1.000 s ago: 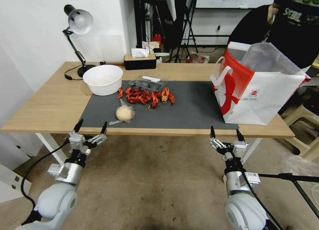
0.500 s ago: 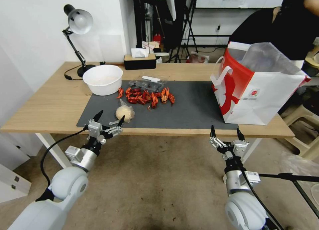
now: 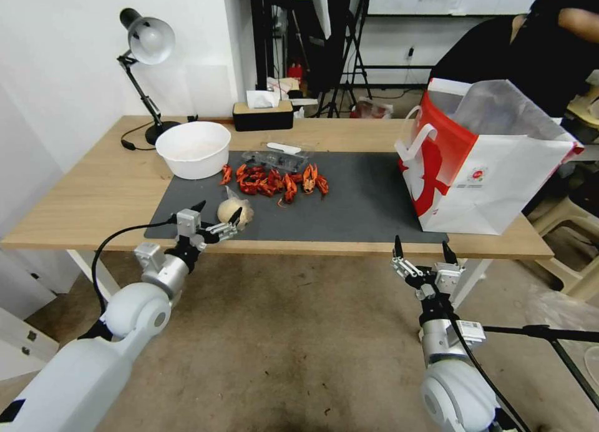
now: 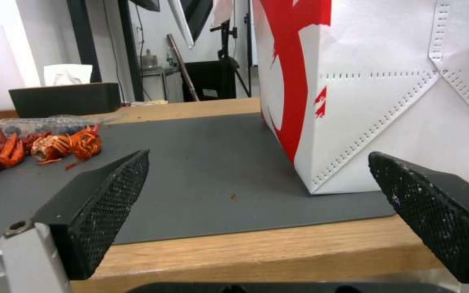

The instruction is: Pick up the trash from the table and place it into the takeout bag.

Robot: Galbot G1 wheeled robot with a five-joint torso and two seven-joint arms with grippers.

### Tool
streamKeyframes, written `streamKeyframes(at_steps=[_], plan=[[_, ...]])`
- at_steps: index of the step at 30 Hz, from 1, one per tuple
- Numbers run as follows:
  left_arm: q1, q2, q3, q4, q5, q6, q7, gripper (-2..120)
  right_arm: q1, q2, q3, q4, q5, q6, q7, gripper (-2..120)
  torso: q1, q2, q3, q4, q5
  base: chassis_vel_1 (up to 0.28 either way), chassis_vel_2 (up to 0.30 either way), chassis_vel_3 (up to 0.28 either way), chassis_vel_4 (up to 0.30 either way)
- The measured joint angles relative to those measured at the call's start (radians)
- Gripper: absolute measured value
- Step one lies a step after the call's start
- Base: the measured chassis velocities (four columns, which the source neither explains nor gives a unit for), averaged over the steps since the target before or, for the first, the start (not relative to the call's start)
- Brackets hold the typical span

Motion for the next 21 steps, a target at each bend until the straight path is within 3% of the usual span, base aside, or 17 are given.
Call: streamKeyframes(at_steps=[11, 21], plan=[[-0.091, 0.014, 0.072, 0.043, -0.069, 0.115, -0.041, 87, 0.000, 0.002, 0.004, -0.003, -0.001, 0.000, 0.002, 100, 0.000, 0.000, 0.000, 0.0000, 0.0000, 0.000, 0.000, 0.000, 0.000], [-0.103, 0.020, 0.083, 0.051, -0.088, 0.168, -0.044, 51, 0.002, 0.004, 0.002, -0.008, -0.004, 0.000, 0.003, 100, 0.000, 0.000, 0.000, 0.0000, 0.0000, 0.000, 0.000, 0.000, 0.000]])
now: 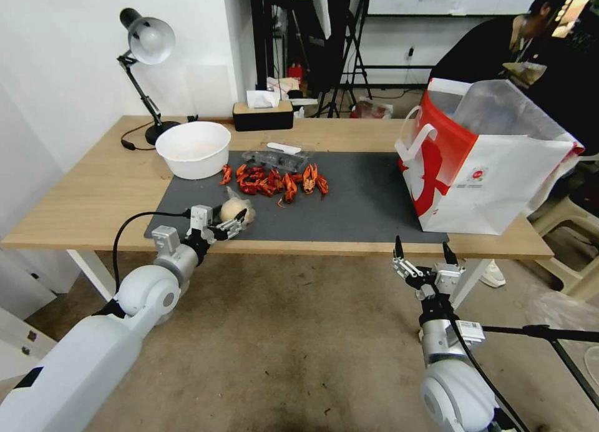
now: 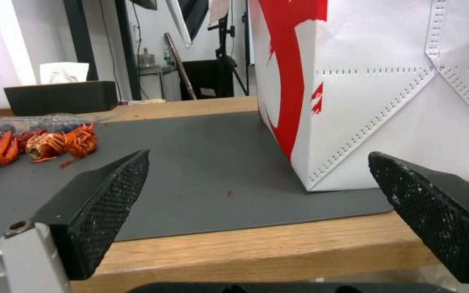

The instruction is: Pick up the trash from the table and place it into the takeout bag.

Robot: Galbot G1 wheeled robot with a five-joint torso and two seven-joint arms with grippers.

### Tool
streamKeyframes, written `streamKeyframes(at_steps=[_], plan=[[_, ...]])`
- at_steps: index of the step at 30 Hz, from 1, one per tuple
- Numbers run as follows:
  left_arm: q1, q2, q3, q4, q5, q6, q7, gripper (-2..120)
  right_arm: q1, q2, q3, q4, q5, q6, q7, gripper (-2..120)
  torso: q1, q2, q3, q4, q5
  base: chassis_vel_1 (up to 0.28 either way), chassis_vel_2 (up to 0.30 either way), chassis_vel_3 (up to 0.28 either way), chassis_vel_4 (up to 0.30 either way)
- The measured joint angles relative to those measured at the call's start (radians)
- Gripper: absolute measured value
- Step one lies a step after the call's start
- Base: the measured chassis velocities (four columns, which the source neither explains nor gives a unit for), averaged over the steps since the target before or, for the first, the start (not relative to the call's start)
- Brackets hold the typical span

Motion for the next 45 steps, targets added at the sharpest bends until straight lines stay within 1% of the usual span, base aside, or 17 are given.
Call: streamKeyframes(at_steps=[1, 3, 5, 8, 10, 12, 17, 20, 27, 29, 30, 33, 34, 36, 41, 42, 45], plan=[[0.000, 0.000, 0.000, 0.000, 0.000, 0.000, 0.000, 51, 0.000, 0.000, 0.000, 0.000, 0.000, 0.000, 0.000, 100, 0.000, 0.000, 0.000, 0.0000, 0.0000, 0.000, 0.000, 0.000, 0.000], [0.000, 0.003, 0.001, 0.000, 0.000, 0.010, 0.002, 40, 0.000, 0.000, 0.000, 0.000, 0.000, 0.000, 0.000, 100, 0.000, 0.000, 0.000, 0.0000, 0.0000, 0.000, 0.000, 0.000, 0.000], [0.000, 0.005, 0.001, 0.001, 0.000, 0.013, 0.003, 38, 0.000, 0.000, 0.000, 0.000, 0.000, 0.001, 0.000, 100, 0.000, 0.000, 0.000, 0.0000, 0.0000, 0.000, 0.000, 0.000, 0.000], [0.000, 0.010, 0.001, 0.002, 0.004, 0.025, 0.018, 21, 0.000, 0.001, 0.000, -0.001, -0.002, 0.001, 0.001, 100, 0.000, 0.000, 0.000, 0.0000, 0.0000, 0.000, 0.000, 0.000, 0.000], [0.000, 0.011, 0.001, 0.004, 0.005, 0.024, 0.023, 19, 0.001, 0.001, -0.001, -0.002, -0.003, 0.001, 0.001, 100, 0.000, 0.000, 0.000, 0.0000, 0.0000, 0.000, 0.000, 0.000, 0.000], [0.001, 0.013, 0.001, 0.009, 0.014, 0.009, 0.036, 9, 0.001, 0.002, -0.002, -0.002, -0.004, 0.002, 0.001, 100, 0.000, 0.000, 0.000, 0.0000, 0.0000, 0.000, 0.000, 0.000, 0.000], [0.000, 0.016, 0.002, 0.013, 0.024, -0.025, 0.054, 4, 0.001, 0.003, -0.002, -0.003, -0.006, 0.002, 0.001, 100, 0.000, 0.000, 0.000, 0.0000, -0.0002, 0.000, 0.000, 0.000, 0.000], [-0.012, 0.022, -0.005, 0.012, 0.031, -0.088, 0.090, 4, 0.000, 0.003, -0.002, -0.003, -0.007, 0.003, 0.001, 100, 0.000, 0.000, 0.000, 0.0000, -0.0001, 0.000, 0.000, 0.000, 0.000], [-0.060, 0.050, 0.023, 0.006, 0.025, -0.174, 0.165, 4, -0.001, 0.004, -0.002, -0.003, -0.007, 0.005, 0.002, 100, 0.000, 0.000, 0.000, 0.0001, -0.0002, 0.000, 0.000, 0.000, 0.000], [-0.116, 0.062, 0.068, 0.022, 0.001, -0.225, 0.231, 4, -0.001, 0.005, -0.003, -0.003, -0.008, 0.006, 0.002, 100, 0.000, 0.000, 0.000, 0.0001, 0.0000, 0.000, 0.000, 0.000, 0.000], [-0.116, 0.062, 0.068, 0.022, 0.001, -0.225, 0.231, 4, -0.001, 0.005, -0.003, -0.003, -0.008, 0.006, 0.002, 100, 0.000, 0.000, 0.000, 0.0001, 0.0000, 0.000, 0.000, 0.000, 0.000], [-0.222, 0.070, 0.156, 0.066, -0.046, -0.293, 0.320, 3, -0.001, 0.005, -0.002, -0.003, -0.008, 0.006, 0.002, 100, 0.000, 0.000, 0.000, -0.0002, 0.0000, 0.000, 0.000, 0.000, 0.000], [-0.222, 0.070, 0.156, 0.066, -0.046, -0.293, 0.320, 3, -0.001, 0.005, -0.002, -0.003, -0.008, 0.006, 0.002, 100, 0.000, 0.000, 0.000, -0.0002, 0.0000, 0.000, 0.000, 0.000, 0.000], [-0.317, 0.072, 0.228, 0.096, -0.083, -0.320, 0.361, 3, -0.003, 0.006, -0.002, -0.003, -0.010, 0.007, 0.002, 100, 0.000, 0.000, 0.000, 0.0000, 0.0000, 0.000, 0.000, 0.000, 0.000], [-0.475, 0.058, 0.345, 0.147, -0.127, -0.336, 0.382, 3, -0.003, 0.009, -0.001, -0.006, -0.012, 0.007, 0.002, 100, 0.000, 0.000, 0.000, -0.0002, -0.0002, 0.000, 0.000, 0.000, 0.000], [-0.475, 0.058, 0.345, 0.147, -0.127, -0.336, 0.382, 3, -0.003, 0.009, -0.001, -0.006, -0.012, 0.007, 0.002, 100, 0.000, 0.000, 0.000, -0.0002, -0.0002, 0.000, 0.000, 0.000, 0.000], [-0.648, 0.031, 0.486, 0.195, -0.167, -0.336, 0.383, 3, -0.001, 0.010, -0.001, -0.007, -0.014, 0.007, 0.002, 100, 0.000, 0.000, 0.000, 0.0000, 0.0000, 0.000, 0.000, 0.000, 0.000]])
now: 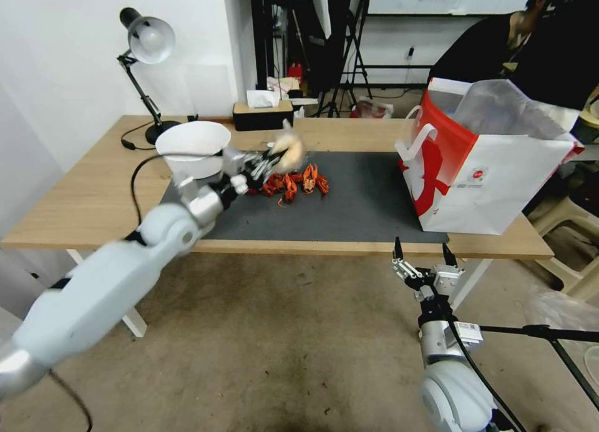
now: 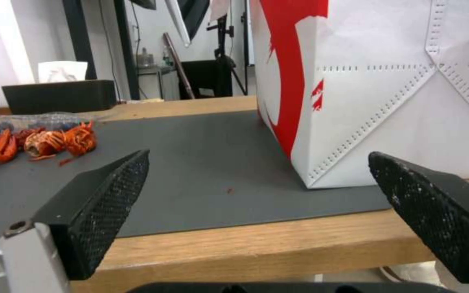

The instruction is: Pick up the trash from the table and place it into the takeout bag.

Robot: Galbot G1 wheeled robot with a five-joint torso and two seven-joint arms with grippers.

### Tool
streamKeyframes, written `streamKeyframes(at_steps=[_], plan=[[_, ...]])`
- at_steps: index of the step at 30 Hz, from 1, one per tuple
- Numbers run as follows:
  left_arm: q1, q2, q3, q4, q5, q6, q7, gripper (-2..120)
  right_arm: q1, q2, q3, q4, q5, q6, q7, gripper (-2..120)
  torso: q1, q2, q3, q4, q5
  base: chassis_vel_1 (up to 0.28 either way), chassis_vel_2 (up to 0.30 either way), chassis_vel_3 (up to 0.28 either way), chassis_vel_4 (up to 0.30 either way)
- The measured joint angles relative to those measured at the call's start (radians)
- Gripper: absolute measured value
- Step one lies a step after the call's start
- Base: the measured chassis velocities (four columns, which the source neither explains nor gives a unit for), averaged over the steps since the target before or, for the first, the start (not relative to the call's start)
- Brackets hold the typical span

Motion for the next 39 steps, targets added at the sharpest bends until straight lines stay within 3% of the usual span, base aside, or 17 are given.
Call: streamKeyframes(at_steps=[1, 3, 5, 7, 9, 15, 16, 28, 35, 39], plan=[[-0.065, -0.014, 0.053, 0.019, -0.012, 0.000, -0.001, 3, 0.001, 0.001, 0.000, 0.000, -0.001, 0.000, 0.000, 100, 0.000, 0.000, 0.000, -0.0001, 0.0000, 0.000, 0.000, 0.000, 0.000], [-0.097, -0.022, 0.076, 0.028, -0.017, 0.000, -0.002, 3, 0.001, 0.001, 0.000, 0.000, -0.001, 0.000, 0.000, 100, 0.000, 0.000, 0.000, -0.0003, 0.0003, 0.000, 0.000, 0.000, 0.000], [-0.224, -0.076, 0.163, 0.080, -0.039, 0.001, -0.007, 3, 0.000, 0.003, 0.002, 0.001, -0.002, 0.000, 0.000, 100, 0.000, 0.000, 0.000, -0.0001, 0.0000, 0.000, 0.000, 0.000, 0.000], [-0.256, -0.094, 0.182, 0.098, -0.044, 0.001, -0.008, 3, 0.000, 0.004, 0.002, 0.001, -0.004, -0.001, 0.000, 100, 0.000, 0.000, 0.000, -0.0002, 0.0001, 0.000, 0.000, 0.000, 0.000], [-0.338, -0.159, 0.236, 0.149, -0.063, 0.003, -0.013, 3, -0.002, 0.008, 0.002, 0.002, -0.008, -0.001, 0.001, 100, 0.000, 0.000, 0.000, 0.0001, 0.0000, 0.000, 0.000, 0.000, 0.000], [-0.418, -0.237, 0.293, 0.199, -0.085, 0.004, -0.024, 3, -0.003, 0.012, 0.003, 0.002, -0.010, -0.001, 0.002, 100, 0.000, 0.000, 0.000, -0.0001, 0.0002, 0.000, 0.000, 0.000, 0.000], [-0.477, -0.301, 0.339, 0.239, -0.100, 0.007, -0.030, 3, -0.003, 0.014, 0.002, 0.001, -0.012, -0.001, 0.003, 100, 0.000, 0.000, 0.000, 0.0000, 0.0002, 0.000, 0.000, 0.000, 0.000], [-0.637, -0.452, 0.501, 0.365, -0.149, 0.023, -0.015, 3, -0.005, 0.022, -0.006, 0.000, -0.020, -0.001, 0.001, 100, 0.000, 0.000, 0.000, 0.0000, 0.0001, 0.000, 0.000, 0.000, 0.000], [-0.676, -0.514, 0.549, 0.428, -0.152, 0.034, 0.010, 3, -0.005, 0.023, -0.007, -0.003, -0.020, 0.000, 0.000, 100, 0.000, 0.000, 0.000, 0.0002, 0.0000, 0.000, 0.000, 0.000, 0.000], [-0.702, -0.581, 0.567, 0.498, -0.141, 0.040, 0.047, 3, -0.006, 0.028, -0.008, -0.008, -0.021, 0.004, -0.001, 100, 0.000, 0.000, 0.000, 0.0000, 0.0001, 0.000, 0.000, 0.000, 0.000]])
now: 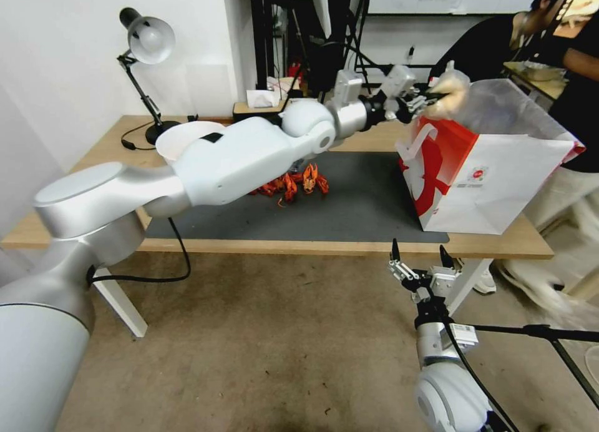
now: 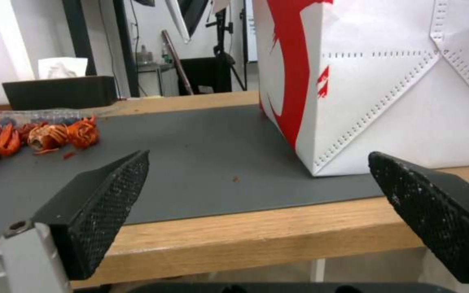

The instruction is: Pick up the trash from the table and place it into the takeout bag.

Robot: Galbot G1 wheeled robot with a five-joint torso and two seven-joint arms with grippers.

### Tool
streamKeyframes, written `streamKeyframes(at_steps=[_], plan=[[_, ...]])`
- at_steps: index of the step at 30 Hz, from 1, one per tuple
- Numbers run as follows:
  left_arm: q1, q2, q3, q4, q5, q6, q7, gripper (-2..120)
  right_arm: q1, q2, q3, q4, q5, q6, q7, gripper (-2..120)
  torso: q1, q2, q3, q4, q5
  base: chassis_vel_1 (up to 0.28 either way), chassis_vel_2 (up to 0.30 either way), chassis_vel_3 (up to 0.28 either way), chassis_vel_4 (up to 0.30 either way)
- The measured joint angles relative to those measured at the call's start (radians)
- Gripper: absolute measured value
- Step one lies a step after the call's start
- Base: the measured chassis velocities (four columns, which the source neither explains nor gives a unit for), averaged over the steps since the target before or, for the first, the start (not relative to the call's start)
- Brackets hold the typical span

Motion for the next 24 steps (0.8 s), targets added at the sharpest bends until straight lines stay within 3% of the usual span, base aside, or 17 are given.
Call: streamKeyframes(at_steps=[12, 20, 24], plan=[[-0.034, -0.133, 0.039, 0.138, 0.035, 0.013, 0.061, 3, -0.002, 0.015, 0.000, -0.005, -0.006, 0.007, -0.002, 100, 0.000, 0.000, 0.000, -0.0001, -0.0001, 0.000, 0.000, 0.000, 0.000], [-0.023, -0.157, 0.032, 0.164, 0.075, 0.013, 0.054, 4, -0.004, 0.019, 0.005, -0.006, -0.012, 0.012, -0.002, 100, 0.000, 0.000, 0.000, 0.0000, -0.0002, 0.000, 0.000, 0.000, 0.000], [-0.022, -0.153, 0.031, 0.156, 0.076, 0.015, 0.048, 18, -0.007, 0.019, 0.007, -0.006, -0.012, 0.015, -0.002, 100, 0.000, 0.000, 0.000, 0.0000, -0.0003, 0.000, 0.000, 0.000, 0.000]])
